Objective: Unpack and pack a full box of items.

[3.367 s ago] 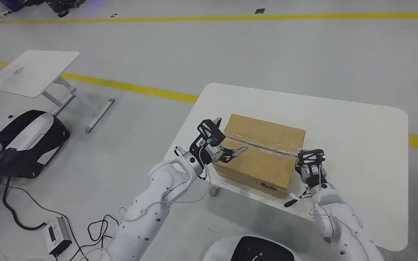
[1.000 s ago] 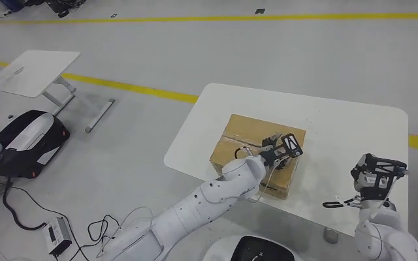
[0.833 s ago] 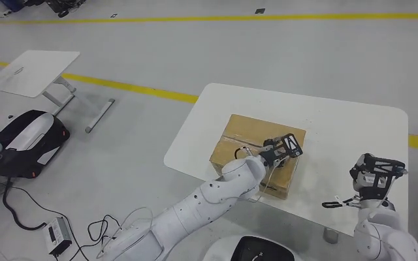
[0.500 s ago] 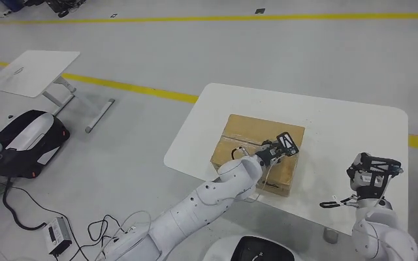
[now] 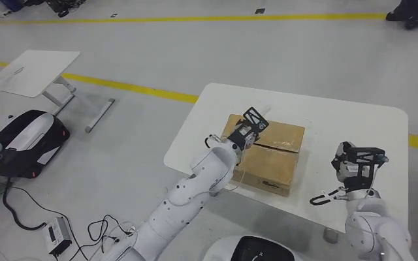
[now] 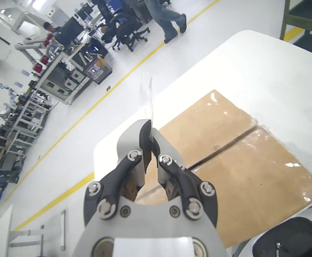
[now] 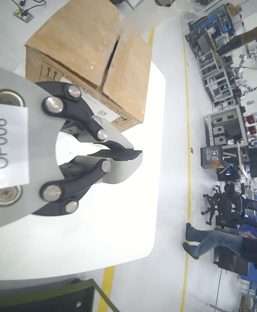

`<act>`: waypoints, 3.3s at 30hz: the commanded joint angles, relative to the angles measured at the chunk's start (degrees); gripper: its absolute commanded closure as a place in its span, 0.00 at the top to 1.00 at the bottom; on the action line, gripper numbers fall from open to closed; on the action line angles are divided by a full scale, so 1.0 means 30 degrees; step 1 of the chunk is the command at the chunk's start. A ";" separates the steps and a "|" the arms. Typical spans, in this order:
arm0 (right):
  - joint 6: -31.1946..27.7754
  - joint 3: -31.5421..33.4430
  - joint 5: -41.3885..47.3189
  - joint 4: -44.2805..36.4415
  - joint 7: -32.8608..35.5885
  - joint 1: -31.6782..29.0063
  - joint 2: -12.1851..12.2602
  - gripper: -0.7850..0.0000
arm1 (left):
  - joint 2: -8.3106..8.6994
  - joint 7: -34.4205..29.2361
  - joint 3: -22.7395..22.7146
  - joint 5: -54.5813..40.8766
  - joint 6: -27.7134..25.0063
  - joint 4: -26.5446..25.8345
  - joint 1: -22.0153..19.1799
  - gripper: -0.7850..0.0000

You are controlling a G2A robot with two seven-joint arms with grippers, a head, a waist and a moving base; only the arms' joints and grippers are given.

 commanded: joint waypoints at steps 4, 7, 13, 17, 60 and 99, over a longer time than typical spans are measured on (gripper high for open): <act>-0.0474 -0.1147 -0.0185 0.0363 0.0175 0.0737 -0.0148 0.00 | 0.0371 -0.0235 -0.2868 -0.0386 -0.0124 -0.1532 0.1242 0.00; -0.0676 -0.1893 -0.0532 0.0910 0.0295 0.1245 -0.0247 0.00 | 0.0533 -0.0231 -0.4243 -0.0451 -0.0040 -0.2024 0.1790 0.00; -0.0926 -0.3325 -0.1461 0.2501 0.0536 0.2296 -0.0467 0.00 | 0.0775 -0.0567 -0.6488 -0.0105 0.0474 -0.3136 0.2806 0.00; -0.0962 -0.3982 -0.1945 0.3224 0.0524 0.2678 -0.0590 0.00 | 0.0848 -0.0425 -0.7283 -0.0178 0.0655 -0.3532 0.3240 0.00; -0.1118 -0.5101 -0.3101 0.6167 0.1476 0.4243 -0.1228 0.00 | 0.0772 -0.1273 -1.2121 -0.4946 0.4990 -0.2092 0.4857 1.00; -0.0358 0.2216 -0.1510 -0.0726 0.0543 -0.0145 -0.0329 0.00 | -0.0045 -0.1088 0.1653 0.1181 -0.1439 -0.0131 0.0797 1.00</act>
